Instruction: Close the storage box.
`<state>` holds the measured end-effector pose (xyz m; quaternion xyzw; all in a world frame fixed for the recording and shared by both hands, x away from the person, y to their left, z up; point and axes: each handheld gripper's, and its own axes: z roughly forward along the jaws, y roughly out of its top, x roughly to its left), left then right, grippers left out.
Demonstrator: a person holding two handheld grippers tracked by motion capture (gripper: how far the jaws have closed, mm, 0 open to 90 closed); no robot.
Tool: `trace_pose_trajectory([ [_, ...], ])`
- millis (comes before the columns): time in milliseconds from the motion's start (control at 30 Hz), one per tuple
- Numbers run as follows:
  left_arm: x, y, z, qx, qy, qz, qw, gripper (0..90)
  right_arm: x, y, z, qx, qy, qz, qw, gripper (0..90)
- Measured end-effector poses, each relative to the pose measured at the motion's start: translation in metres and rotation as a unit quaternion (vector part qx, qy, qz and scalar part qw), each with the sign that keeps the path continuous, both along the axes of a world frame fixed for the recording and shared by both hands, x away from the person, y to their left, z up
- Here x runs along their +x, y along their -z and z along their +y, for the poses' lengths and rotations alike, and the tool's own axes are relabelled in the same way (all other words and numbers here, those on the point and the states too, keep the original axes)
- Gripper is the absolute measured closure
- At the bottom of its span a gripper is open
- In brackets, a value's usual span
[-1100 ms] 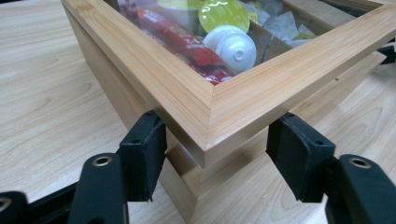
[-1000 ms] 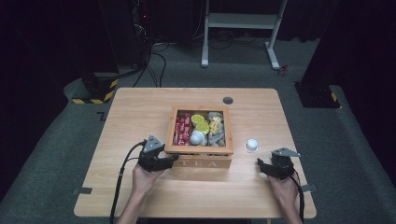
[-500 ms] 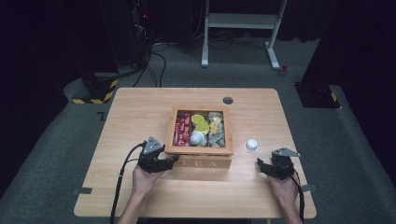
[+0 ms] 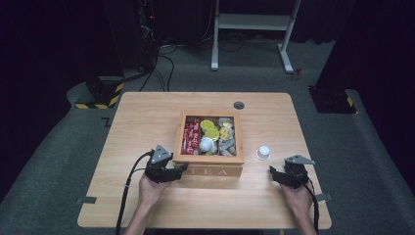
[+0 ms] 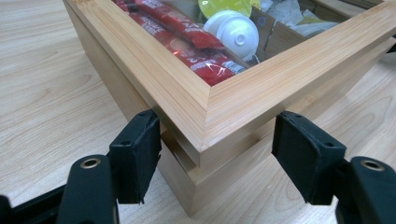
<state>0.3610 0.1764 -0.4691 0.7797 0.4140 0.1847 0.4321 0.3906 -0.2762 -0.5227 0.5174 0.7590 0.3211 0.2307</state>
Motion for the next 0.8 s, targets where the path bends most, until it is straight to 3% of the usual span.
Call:
trace_pose_trajectory([
  [467, -0.002, 0.006, -0.002, 0.020, -0.006, 0.001, 0.9998, 32.2, 0.000, 0.000, 0.000, 0.000, 0.000, 0.000, 1.0000, 31.2],
  [733, -0.009, 0.005, 0.010, -0.005, -0.011, -0.002, 0.9999, 30.5, 0.000, 0.000, 0.000, 0.000, 0.000, 0.000, 1.0000, 31.2],
  [800, -0.014, 0.002, 0.017, -0.020, -0.009, -0.006, 0.9997, 30.2, 0.000, 0.000, 0.000, 0.000, 0.000, 0.000, 1.0000, 31.2],
])
